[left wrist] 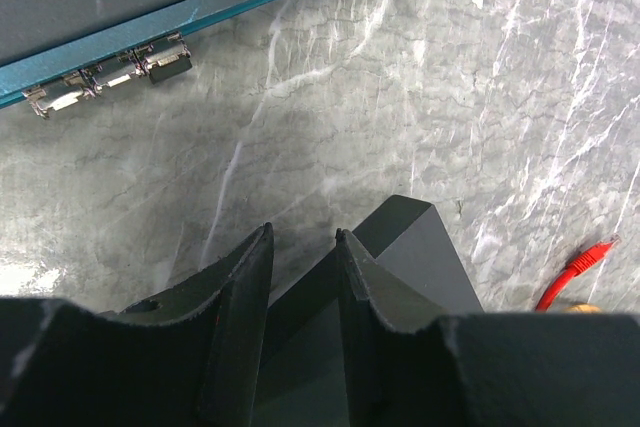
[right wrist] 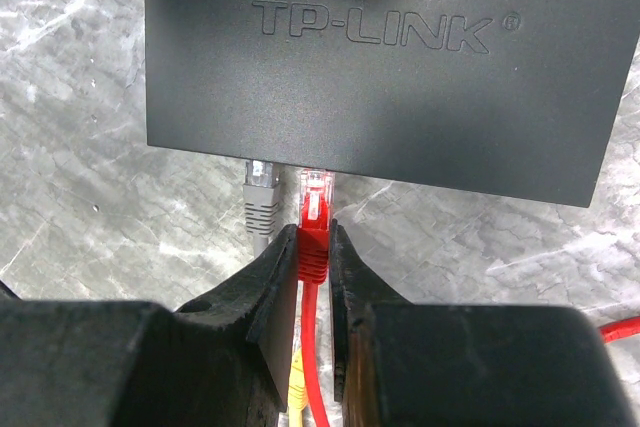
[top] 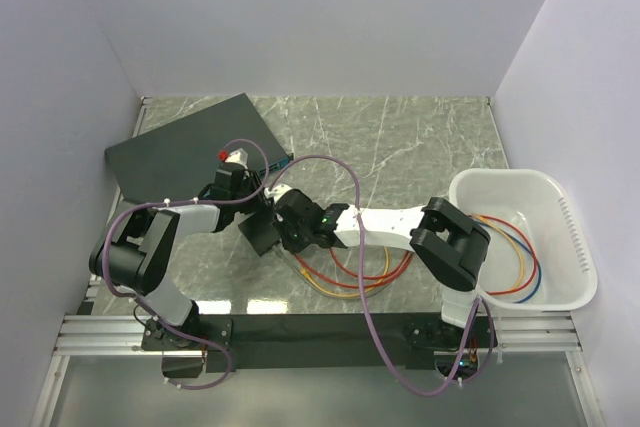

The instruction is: Insert the plug into the switch port

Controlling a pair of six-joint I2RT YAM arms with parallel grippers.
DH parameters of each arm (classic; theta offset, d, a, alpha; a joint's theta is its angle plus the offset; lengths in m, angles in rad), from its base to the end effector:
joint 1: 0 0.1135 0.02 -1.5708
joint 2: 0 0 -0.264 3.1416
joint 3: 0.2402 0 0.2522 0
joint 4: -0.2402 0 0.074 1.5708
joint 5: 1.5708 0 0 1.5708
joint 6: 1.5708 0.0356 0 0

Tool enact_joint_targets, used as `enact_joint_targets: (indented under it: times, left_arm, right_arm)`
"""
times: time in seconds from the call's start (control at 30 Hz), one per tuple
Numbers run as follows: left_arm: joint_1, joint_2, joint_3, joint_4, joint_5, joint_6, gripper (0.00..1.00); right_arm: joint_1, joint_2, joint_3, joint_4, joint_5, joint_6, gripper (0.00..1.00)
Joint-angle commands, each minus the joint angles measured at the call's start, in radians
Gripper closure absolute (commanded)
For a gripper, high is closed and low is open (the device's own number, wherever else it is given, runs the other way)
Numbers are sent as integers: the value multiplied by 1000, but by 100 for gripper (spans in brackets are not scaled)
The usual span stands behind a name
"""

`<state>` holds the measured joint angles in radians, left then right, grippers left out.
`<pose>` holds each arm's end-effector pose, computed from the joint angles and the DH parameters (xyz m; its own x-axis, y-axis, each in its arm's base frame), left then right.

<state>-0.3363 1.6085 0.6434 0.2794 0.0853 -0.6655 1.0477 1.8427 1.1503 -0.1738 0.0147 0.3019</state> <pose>0.2855 -0.1030 0.1408 -0.7116 -0.4029 -0.5755 -0.0615 0.8517 -0.5203 0.1947 0.3365 0.1741 -0.6195 -0.4792 -0.6218 -0.7093 0.6810 0.1819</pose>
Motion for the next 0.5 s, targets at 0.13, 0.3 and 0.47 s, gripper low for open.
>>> enact_joint_targets:
  times: [0.13,0.3,0.47]
  left_arm:
    - [-9,14,-10,-37,25,1,62]
    - [-9,16,-10,-34,24,0,62]
    - [-9,13,-13,-32,21,-2,61]
  right_arm:
    - [6,-23,-32,72,-4,19,100]
    - [6,-66,-72,71,-1,20,100]
    - [5,-62,-74,73,-5,28,100]
